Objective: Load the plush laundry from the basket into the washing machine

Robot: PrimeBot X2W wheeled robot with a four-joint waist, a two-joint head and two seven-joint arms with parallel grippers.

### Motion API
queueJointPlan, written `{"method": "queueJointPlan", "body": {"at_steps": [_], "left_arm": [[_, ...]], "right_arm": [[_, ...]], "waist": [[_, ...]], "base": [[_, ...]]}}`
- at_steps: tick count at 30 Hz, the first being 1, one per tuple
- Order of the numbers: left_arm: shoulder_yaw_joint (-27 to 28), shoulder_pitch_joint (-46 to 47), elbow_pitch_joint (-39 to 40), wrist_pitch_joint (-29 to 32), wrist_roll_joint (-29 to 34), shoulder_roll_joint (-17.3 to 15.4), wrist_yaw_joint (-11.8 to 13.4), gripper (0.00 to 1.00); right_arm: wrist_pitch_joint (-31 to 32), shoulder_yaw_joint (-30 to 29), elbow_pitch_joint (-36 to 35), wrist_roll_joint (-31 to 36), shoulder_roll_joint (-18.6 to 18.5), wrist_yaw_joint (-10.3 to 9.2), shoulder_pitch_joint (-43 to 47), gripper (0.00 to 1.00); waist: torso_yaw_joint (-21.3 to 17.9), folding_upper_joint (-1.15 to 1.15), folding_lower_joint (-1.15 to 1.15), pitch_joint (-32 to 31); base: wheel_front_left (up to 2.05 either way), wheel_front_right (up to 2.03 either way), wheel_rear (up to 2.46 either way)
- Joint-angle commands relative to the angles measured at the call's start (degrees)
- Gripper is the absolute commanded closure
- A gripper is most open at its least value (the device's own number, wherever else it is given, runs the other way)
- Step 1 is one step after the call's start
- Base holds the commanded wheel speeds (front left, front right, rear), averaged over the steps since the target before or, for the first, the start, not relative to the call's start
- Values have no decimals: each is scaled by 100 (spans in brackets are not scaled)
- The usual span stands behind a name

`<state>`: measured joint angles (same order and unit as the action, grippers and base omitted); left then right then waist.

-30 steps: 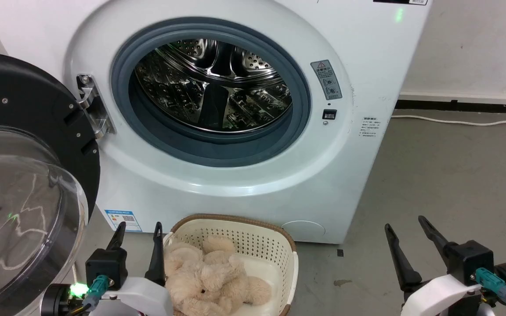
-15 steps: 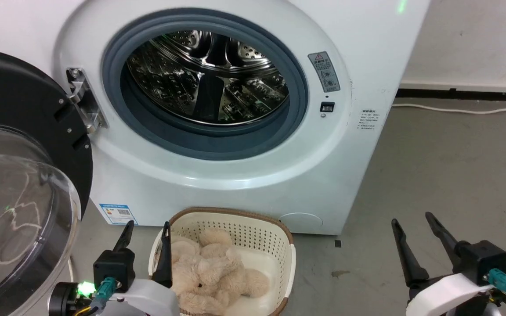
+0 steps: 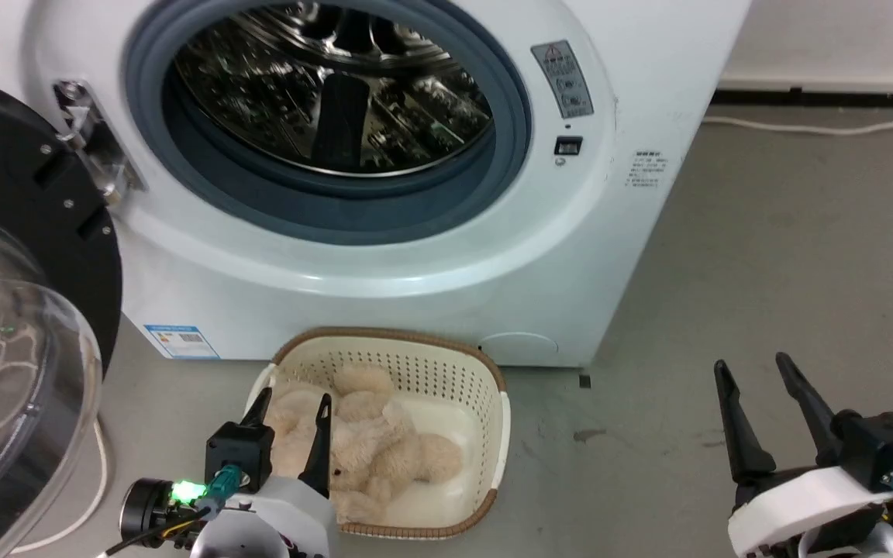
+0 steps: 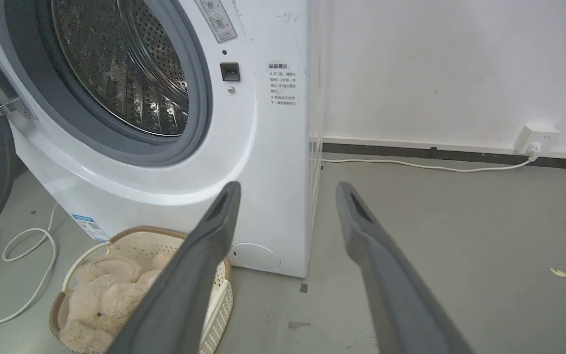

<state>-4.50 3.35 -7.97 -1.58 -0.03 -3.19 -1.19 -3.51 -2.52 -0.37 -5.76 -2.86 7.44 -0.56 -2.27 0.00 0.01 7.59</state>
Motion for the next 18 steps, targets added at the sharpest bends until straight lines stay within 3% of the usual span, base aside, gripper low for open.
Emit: {"method": "queueJointPlan", "body": {"at_steps": [1, 18], "left_arm": [[-31, 144, -165, 56, -31, -45, -29, 0], [-192, 876, -1405, 132, -70, -503, -104, 0]], "right_arm": [[-64, -15, -13, -81, 0, 2, -138, 0], [-267, 52, -10, -692, -1, 3, -455, 0]], "waist": [[-60, 0, -1, 153], [-389, 0, -1, 987]], "base": [[0, 0, 0], [0, 0, 0]]}}
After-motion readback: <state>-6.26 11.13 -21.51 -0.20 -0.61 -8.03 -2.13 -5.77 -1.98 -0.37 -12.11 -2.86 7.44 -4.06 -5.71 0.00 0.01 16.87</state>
